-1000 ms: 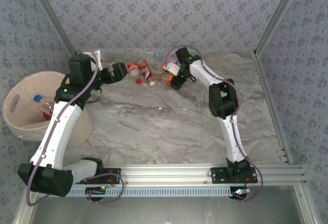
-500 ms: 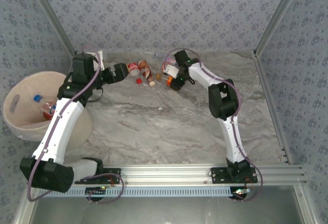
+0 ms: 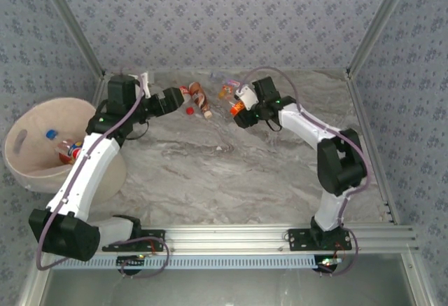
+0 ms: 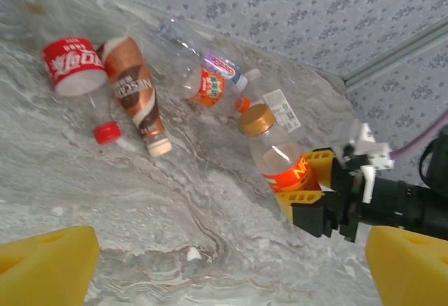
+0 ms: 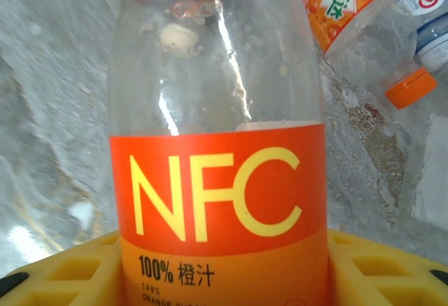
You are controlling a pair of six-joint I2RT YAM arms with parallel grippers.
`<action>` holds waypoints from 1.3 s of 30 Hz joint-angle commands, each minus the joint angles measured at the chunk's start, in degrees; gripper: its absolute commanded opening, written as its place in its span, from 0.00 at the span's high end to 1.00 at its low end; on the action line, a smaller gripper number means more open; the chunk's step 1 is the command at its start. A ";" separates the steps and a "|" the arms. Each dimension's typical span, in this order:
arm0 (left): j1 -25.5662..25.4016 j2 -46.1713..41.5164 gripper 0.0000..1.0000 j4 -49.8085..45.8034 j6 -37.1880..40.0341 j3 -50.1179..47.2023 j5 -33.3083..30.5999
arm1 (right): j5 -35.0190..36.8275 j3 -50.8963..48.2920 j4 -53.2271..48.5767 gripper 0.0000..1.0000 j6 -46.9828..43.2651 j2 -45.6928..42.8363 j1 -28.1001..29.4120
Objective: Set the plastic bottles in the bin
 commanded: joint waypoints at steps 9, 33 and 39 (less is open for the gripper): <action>-9.25 4.67 0.02 11.49 -7.87 -4.67 2.20 | -8.17 -23.60 27.91 0.53 32.86 -16.83 3.78; -16.07 21.47 0.07 24.18 -10.78 -1.44 7.27 | -12.25 -33.66 49.24 0.51 45.25 -17.06 10.60; -16.80 21.58 0.25 25.48 -9.50 -1.88 10.85 | -13.33 -31.70 48.40 0.50 46.11 -17.01 10.96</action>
